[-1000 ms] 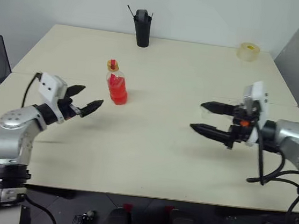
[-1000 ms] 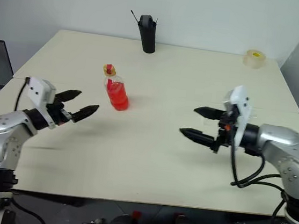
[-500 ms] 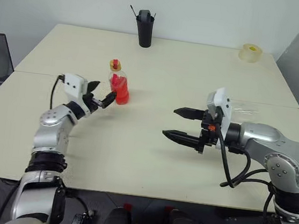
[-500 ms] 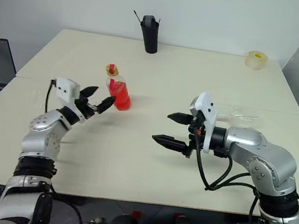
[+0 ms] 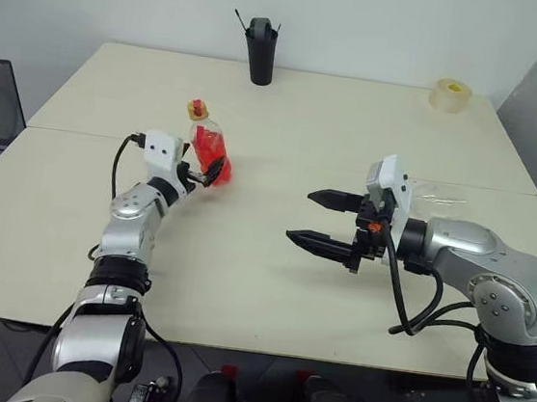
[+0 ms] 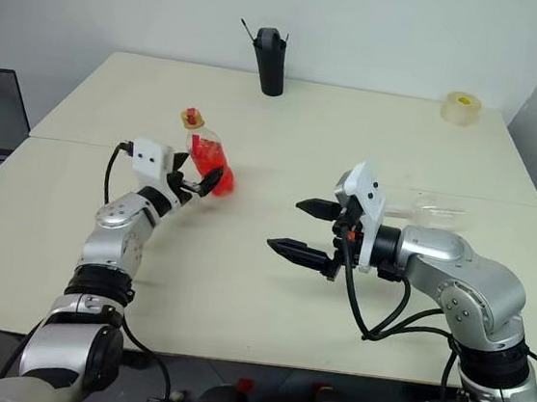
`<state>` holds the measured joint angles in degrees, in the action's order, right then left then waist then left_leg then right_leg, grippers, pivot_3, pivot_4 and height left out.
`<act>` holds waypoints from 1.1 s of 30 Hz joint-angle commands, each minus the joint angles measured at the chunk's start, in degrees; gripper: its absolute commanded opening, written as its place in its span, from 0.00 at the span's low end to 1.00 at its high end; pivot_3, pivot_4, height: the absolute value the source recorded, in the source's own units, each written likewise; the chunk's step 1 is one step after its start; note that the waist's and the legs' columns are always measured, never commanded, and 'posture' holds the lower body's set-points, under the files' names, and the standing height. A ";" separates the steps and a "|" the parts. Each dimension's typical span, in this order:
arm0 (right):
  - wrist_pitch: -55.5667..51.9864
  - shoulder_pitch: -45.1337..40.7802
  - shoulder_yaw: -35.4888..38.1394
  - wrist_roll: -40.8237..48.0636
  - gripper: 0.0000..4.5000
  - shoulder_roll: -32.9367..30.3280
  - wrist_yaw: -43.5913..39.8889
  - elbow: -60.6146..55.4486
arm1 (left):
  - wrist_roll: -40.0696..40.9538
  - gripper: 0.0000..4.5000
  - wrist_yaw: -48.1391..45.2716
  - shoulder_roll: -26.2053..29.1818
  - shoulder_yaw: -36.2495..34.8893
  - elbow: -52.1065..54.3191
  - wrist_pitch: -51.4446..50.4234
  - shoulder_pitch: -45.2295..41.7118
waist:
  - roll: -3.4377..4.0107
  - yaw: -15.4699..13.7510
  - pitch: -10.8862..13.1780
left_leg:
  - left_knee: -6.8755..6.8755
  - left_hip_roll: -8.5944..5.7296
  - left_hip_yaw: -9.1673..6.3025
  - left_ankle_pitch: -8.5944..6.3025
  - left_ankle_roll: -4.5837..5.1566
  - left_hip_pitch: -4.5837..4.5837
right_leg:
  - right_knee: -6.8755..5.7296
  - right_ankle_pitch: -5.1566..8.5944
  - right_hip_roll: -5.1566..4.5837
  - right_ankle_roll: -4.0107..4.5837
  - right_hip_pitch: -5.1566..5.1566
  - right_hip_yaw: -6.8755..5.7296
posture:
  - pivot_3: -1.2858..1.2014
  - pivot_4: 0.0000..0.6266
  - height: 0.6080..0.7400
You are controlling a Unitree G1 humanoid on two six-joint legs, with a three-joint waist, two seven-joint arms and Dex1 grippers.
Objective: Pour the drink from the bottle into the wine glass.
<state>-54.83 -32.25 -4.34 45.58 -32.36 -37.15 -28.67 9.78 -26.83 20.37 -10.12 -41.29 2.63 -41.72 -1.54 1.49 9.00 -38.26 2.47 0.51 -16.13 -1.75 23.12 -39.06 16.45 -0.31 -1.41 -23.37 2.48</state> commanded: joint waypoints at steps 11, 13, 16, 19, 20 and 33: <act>1.17 -0.23 0.81 -1.05 1.00 0.16 0.81 -2.17 | -1.57 1.00 5.08 -2.25 -0.98 -21.17 9.94 -11.53 | 0.00 0.13 0.00 | 0.00 -0.11 -0.03 0.00 0.00 0.02 | 0.01 0.00 0.01 0.00 0.00 -0.03 | 0.52 0.24 1.00; 1.10 -0.20 0.90 -1.40 1.00 0.08 1.16 -2.30 | -0.85 1.00 4.36 -3.10 -1.83 -23.03 11.49 -12.33 | 0.00 0.12 0.00 | -0.01 -0.12 -0.04 0.00 0.00 0.01 | 0.00 0.00 0.01 0.00 0.00 -0.05 | 0.52 0.24 1.00; 0.93 -0.23 0.93 -1.71 1.00 -0.27 1.46 -2.58 | -0.69 1.00 3.59 -4.88 -2.42 -25.14 13.58 -13.09 | 0.00 0.09 0.00 | -0.01 -0.12 -0.04 0.00 -0.01 0.02 | 0.01 0.00 0.01 0.00 0.00 -0.05 | 0.52 0.24 1.00; -0.04 -0.99 0.80 -1.76 1.00 -1.46 1.72 -3.98 | -0.68 1.00 2.99 -6.49 -2.71 -27.08 14.87 -13.07 | 0.00 0.03 0.00 | -0.01 -0.15 -0.04 0.00 -0.01 0.02 | 0.01 0.00 0.00 0.00 0.00 -0.05 | 0.52 0.24 1.00; -0.56 -1.39 0.99 -1.28 1.00 -1.58 1.97 -4.45 | -1.00 1.00 3.46 -6.66 -2.74 -27.73 15.26 -13.07 | 0.00 0.03 0.00 | -0.01 -0.20 -0.04 0.00 -0.01 0.02 | 0.01 0.00 0.00 0.00 0.00 -0.05 | 0.52 0.24 1.00; -0.22 -2.05 2.02 -2.07 1.00 -1.67 3.99 -4.25 | -2.75 0.47 4.04 -4.89 -2.64 -28.85 20.48 -16.34 | 0.00 0.05 0.00 | -0.01 -0.61 -0.27 0.01 0.00 0.10 | 0.00 0.01 -0.19 -0.02 -0.01 -0.17 | 0.52 0.24 1.00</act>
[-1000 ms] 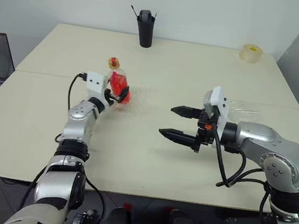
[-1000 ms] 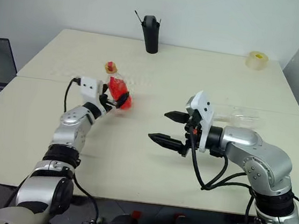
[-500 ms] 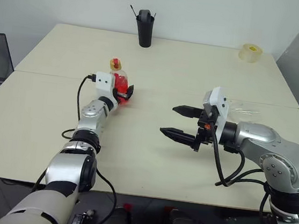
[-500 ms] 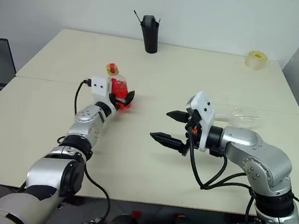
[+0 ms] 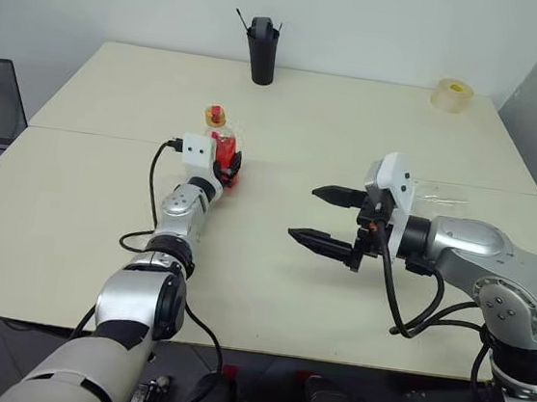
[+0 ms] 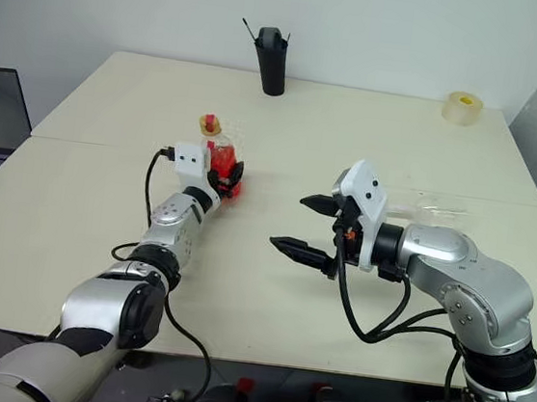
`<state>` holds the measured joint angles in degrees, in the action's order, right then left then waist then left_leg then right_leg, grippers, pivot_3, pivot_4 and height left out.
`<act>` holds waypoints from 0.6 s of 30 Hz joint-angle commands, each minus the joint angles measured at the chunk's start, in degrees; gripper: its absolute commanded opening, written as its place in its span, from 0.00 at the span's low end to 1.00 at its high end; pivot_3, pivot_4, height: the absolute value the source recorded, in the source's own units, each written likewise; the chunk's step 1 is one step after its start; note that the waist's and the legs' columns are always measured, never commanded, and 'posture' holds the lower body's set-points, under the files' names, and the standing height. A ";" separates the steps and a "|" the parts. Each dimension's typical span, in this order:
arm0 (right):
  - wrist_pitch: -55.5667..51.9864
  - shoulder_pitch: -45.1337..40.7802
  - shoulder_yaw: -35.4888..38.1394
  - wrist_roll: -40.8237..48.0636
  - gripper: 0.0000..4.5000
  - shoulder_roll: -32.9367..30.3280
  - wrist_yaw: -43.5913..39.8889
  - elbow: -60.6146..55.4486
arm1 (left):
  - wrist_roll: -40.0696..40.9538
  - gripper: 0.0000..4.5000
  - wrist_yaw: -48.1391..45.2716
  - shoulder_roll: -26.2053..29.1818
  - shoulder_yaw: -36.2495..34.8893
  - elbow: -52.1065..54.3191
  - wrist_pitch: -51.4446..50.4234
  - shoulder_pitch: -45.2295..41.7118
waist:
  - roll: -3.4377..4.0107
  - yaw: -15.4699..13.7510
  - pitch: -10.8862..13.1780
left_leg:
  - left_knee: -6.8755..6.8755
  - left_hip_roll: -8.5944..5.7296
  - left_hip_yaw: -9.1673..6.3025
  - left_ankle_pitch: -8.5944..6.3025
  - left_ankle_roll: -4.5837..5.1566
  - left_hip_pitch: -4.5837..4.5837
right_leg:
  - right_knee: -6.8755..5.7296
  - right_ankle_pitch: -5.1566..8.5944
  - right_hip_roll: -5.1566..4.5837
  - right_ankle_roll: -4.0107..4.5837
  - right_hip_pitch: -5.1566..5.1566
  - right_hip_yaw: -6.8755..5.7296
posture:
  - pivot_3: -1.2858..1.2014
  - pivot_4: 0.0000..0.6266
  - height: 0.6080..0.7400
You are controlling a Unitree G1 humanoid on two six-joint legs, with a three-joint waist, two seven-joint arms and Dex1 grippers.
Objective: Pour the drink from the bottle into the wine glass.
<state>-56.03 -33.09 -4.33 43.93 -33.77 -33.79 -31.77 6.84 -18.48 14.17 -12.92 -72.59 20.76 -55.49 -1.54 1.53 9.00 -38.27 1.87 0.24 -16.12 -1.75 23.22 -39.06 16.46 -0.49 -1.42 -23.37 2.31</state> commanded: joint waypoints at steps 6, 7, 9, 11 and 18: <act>1.97 -2.25 6.15 -3.27 1.00 1.21 7.92 -2.56 | 3.61 0.46 -29.10 3.20 8.14 26.20 -6.67 8.17 | 0.02 0.18 0.00 | -0.04 -0.04 -0.04 0.06 -0.10 0.13 | 0.01 0.00 -0.02 0.00 -0.06 -0.04 | 0.52 0.24 1.00; 0.88 -2.78 7.13 -2.08 1.00 2.31 9.20 -3.18 | 5.47 0.46 -32.66 3.94 9.84 34.27 -11.27 11.85 | 0.06 0.38 -0.02 | -0.01 -0.01 0.00 0.11 -0.19 0.12 | 0.00 0.01 -0.02 0.00 -0.09 0.01 | 0.52 0.24 1.00; -1.57 -3.41 7.84 -0.34 1.00 3.11 10.58 -4.84 | 9.82 0.46 -36.80 5.84 11.99 48.61 -20.64 18.32 | 0.09 0.54 -0.01 | 0.04 0.14 0.04 0.18 -0.30 0.12 | -0.02 0.01 -0.04 0.00 -0.14 0.09 | 0.52 0.24 1.00; -4.28 -3.84 8.59 2.84 1.00 3.73 11.66 -5.97 | 13.13 0.46 -39.07 7.41 13.80 59.39 -28.46 22.91 | 0.09 0.52 -0.01 | 0.00 0.51 0.02 0.19 -0.32 0.14 | -0.02 0.00 -0.05 0.01 -0.13 0.07 | 0.52 0.24 1.00; -11.39 -4.64 9.71 14.54 1.00 3.95 13.84 -8.65 | 16.55 0.44 -39.78 6.92 19.02 75.48 -38.44 28.36 | 0.11 -0.08 -0.01 | -0.20 0.58 -0.17 0.04 -0.07 0.16 | -0.01 0.01 0.14 0.04 0.05 0.06 | 0.52 0.24 1.00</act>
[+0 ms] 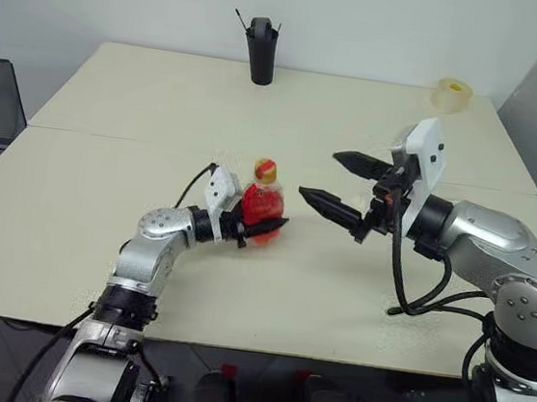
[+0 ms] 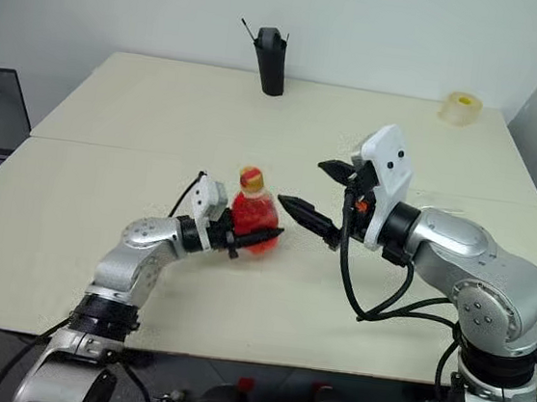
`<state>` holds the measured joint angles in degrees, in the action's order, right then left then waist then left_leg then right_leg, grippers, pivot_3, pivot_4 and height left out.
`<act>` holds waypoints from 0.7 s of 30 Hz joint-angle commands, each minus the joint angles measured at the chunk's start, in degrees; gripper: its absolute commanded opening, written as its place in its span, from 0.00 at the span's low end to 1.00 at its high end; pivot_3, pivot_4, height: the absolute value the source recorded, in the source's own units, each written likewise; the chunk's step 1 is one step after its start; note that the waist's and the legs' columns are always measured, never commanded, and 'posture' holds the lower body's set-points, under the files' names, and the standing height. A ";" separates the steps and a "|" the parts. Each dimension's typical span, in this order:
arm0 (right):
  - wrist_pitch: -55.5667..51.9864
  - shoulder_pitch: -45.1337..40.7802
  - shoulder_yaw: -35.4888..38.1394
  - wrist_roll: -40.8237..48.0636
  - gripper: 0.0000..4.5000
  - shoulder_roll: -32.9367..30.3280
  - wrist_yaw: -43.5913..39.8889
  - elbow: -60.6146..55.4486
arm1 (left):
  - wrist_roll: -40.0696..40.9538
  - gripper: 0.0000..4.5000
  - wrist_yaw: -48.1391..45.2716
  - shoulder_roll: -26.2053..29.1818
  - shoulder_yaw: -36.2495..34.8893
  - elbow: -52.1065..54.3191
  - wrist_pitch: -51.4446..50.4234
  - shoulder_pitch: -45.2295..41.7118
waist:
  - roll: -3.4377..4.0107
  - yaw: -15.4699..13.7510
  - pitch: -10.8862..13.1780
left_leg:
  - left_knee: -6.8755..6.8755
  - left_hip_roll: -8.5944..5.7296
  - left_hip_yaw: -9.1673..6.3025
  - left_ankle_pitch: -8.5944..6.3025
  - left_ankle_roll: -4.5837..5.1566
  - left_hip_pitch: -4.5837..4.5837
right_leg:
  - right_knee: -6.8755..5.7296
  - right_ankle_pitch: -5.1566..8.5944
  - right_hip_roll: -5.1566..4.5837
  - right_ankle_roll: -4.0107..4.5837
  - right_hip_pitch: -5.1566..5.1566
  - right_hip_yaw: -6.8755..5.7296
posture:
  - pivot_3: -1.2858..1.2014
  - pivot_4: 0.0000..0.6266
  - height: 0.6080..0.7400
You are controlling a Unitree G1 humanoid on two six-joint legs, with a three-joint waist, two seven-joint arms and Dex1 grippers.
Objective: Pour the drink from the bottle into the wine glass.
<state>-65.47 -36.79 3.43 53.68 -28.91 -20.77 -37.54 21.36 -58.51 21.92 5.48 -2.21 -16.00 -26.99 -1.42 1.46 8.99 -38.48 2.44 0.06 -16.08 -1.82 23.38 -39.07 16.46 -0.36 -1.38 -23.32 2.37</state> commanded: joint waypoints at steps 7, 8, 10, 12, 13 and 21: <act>-2.22 -1.41 1.01 5.77 1.00 0.07 5.45 -2.24 | 0.37 0.44 1.47 -2.99 3.48 6.88 -0.22 0.15 | 0.01 0.22 0.00 | -0.01 0.02 0.02 -0.02 0.03 0.00 | 0.01 0.00 0.04 0.00 0.00 -0.01 | 0.52 0.24 1.00; -2.07 -1.41 1.03 5.79 1.00 0.17 5.98 -2.15 | 0.41 0.44 1.48 -3.06 3.58 6.91 -0.22 0.11 | 0.01 0.22 0.00 | -0.01 0.01 0.03 -0.02 0.03 0.00 | 0.01 0.00 0.05 0.00 0.00 -0.02 | 0.52 0.24 1.00; -1.67 -1.69 0.94 5.59 1.00 0.50 6.96 -1.71 | 0.48 0.44 1.42 -3.18 3.88 7.25 -0.32 0.28 | 0.01 0.22 0.00 | -0.01 0.02 0.02 -0.02 0.03 -0.01 | 0.01 0.00 0.05 0.00 0.00 -0.02 | 0.52 0.24 1.00; -1.16 -2.18 0.65 5.03 1.00 0.89 7.91 -1.25 | 0.41 0.44 1.51 -3.30 4.08 7.34 -0.32 0.48 | 0.01 0.22 0.00 | -0.01 0.02 0.03 -0.02 0.03 -0.01 | 0.01 0.00 0.05 0.00 0.00 -0.01 | 0.52 0.24 1.00; -0.96 -2.38 0.56 4.89 1.00 1.02 8.36 -1.07 | 0.31 0.44 1.58 -3.33 4.12 7.27 -0.25 0.54 | 0.01 0.21 0.00 | -0.01 0.02 0.03 -0.02 0.03 -0.01 | 0.01 0.00 0.05 0.00 0.00 -0.02 | 0.52 0.24 1.00; -0.01 -2.59 0.82 3.35 1.00 0.62 9.61 0.14 | -0.39 0.44 1.61 -3.10 4.39 6.32 0.26 0.63 | 0.01 0.19 0.00 | -0.01 0.02 0.02 -0.02 0.03 0.00 | 0.02 0.00 0.05 0.00 0.00 -0.01 | 0.52 0.24 1.00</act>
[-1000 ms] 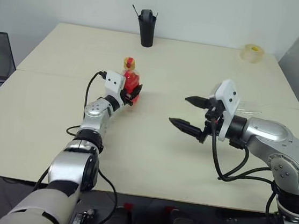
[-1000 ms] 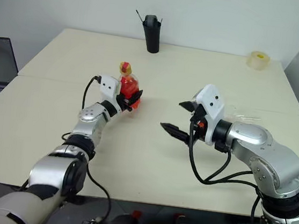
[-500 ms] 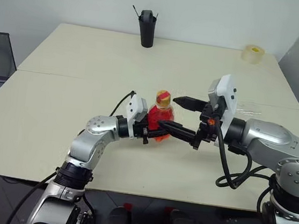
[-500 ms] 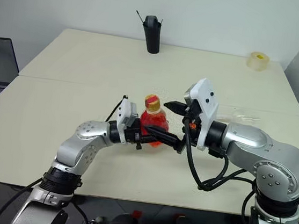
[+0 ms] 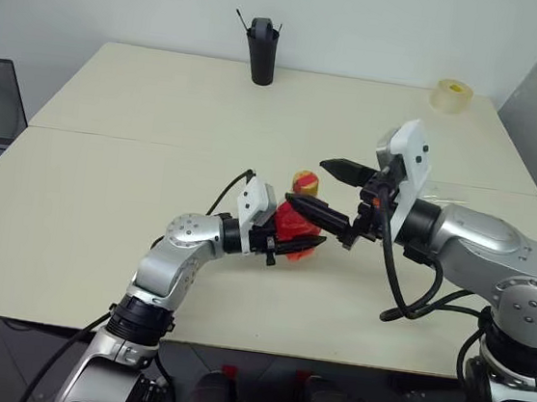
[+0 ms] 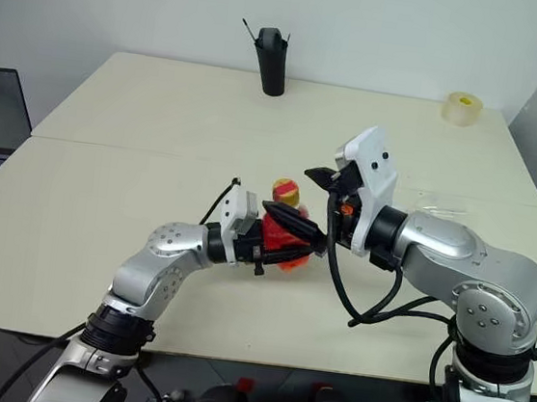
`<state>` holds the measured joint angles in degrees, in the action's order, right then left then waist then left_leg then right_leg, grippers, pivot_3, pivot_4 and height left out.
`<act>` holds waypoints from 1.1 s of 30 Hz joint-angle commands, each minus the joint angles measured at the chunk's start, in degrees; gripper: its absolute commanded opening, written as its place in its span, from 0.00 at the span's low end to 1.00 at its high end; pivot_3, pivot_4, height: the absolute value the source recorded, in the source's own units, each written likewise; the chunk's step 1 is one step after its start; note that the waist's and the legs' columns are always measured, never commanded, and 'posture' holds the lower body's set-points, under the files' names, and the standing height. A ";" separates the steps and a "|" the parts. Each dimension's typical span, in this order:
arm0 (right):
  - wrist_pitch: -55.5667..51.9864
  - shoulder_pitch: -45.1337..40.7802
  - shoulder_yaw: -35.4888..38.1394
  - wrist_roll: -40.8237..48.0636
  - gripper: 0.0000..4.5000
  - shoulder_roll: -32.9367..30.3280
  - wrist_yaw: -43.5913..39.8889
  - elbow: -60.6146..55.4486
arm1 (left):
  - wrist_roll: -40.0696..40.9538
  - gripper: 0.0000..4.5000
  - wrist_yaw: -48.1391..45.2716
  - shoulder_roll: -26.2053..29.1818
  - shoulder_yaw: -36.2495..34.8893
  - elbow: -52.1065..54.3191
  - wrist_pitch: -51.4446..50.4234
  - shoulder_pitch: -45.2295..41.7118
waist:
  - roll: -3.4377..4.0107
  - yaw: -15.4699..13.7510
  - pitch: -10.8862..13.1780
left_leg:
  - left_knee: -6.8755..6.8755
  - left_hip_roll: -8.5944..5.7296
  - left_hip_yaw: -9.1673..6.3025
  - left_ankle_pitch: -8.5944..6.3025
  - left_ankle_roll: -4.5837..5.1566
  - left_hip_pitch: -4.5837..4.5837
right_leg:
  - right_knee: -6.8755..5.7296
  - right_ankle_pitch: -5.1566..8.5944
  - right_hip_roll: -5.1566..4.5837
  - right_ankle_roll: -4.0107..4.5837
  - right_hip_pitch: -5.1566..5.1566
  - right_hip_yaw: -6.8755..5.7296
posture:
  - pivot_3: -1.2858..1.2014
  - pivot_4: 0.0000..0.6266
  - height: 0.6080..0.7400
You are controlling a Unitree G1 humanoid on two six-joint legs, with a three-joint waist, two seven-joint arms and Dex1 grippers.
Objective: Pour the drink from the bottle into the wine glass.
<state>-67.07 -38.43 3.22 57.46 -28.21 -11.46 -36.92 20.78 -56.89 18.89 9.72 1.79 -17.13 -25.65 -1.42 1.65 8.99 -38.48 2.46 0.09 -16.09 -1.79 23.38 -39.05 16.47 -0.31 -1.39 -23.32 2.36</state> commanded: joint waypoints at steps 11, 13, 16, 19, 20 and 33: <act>2.17 -0.70 -0.42 -0.89 0.40 -0.23 0.03 -0.13 | -0.24 0.43 0.17 -0.54 0.33 2.45 1.44 -0.46 | 0.00 0.00 0.00 | 0.00 0.00 0.00 0.00 0.00 0.00 | 0.01 0.00 0.00 0.00 0.00 -0.01 | 0.52 0.24 1.00; 2.63 -0.61 -0.57 -1.06 0.27 -0.29 -0.35 -0.07 | -0.25 0.43 0.19 -0.44 0.29 2.44 1.46 -0.38 | 0.00 0.00 0.00 | 0.00 0.00 0.00 0.00 0.00 0.00 | 0.01 0.00 0.00 0.00 0.00 -0.01 | 0.52 0.24 1.00; 3.69 -0.73 -0.91 -1.49 0.27 -1.15 -2.35 0.46 | -0.11 0.39 0.13 -0.26 0.26 2.70 1.19 -0.30 | 0.00 0.00 0.00 | 0.00 0.00 0.00 0.00 0.00 0.00 | 0.01 0.00 0.00 0.00 0.00 -0.01 | 0.52 0.24 1.00; 10.12 -2.17 -4.16 -4.30 0.27 -8.32 -20.72 4.60 | 0.52 0.34 -0.04 -0.59 0.27 2.14 0.02 -1.05 | 0.05 -0.03 0.04 | 0.00 -0.02 0.00 0.00 0.00 0.00 | 0.02 0.00 0.00 0.00 0.00 -0.03 | 0.52 0.24 1.00; 13.70 -3.22 -6.25 -6.22 0.27 -11.53 -29.99 7.65 | 0.67 0.33 -0.80 -0.47 0.58 1.77 -0.11 -1.33 | 0.07 -0.04 0.05 | 0.00 -0.06 0.03 -0.01 0.01 0.00 | 0.04 0.00 -0.01 0.00 0.00 -0.06 | 0.52 0.24 1.00; 30.02 -19.84 -14.15 -21.58 0.27 -11.16 -62.71 38.74 | 0.81 0.23 -3.28 -0.30 2.21 1.37 -1.05 -3.04 | 0.20 -0.03 0.14 | 0.07 -0.03 0.04 -0.02 0.05 -0.14 | 0.03 0.01 0.01 0.01 0.00 -0.01 | 0.52 0.24 1.00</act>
<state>-36.18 -56.01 -13.54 36.18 -38.89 -75.62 2.81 20.19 -59.45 19.05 11.93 1.49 -18.66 -28.06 -1.21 1.62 9.13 -38.43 2.43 0.13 -16.12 -1.75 23.29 -39.02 16.47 -0.32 -1.38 -23.33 2.33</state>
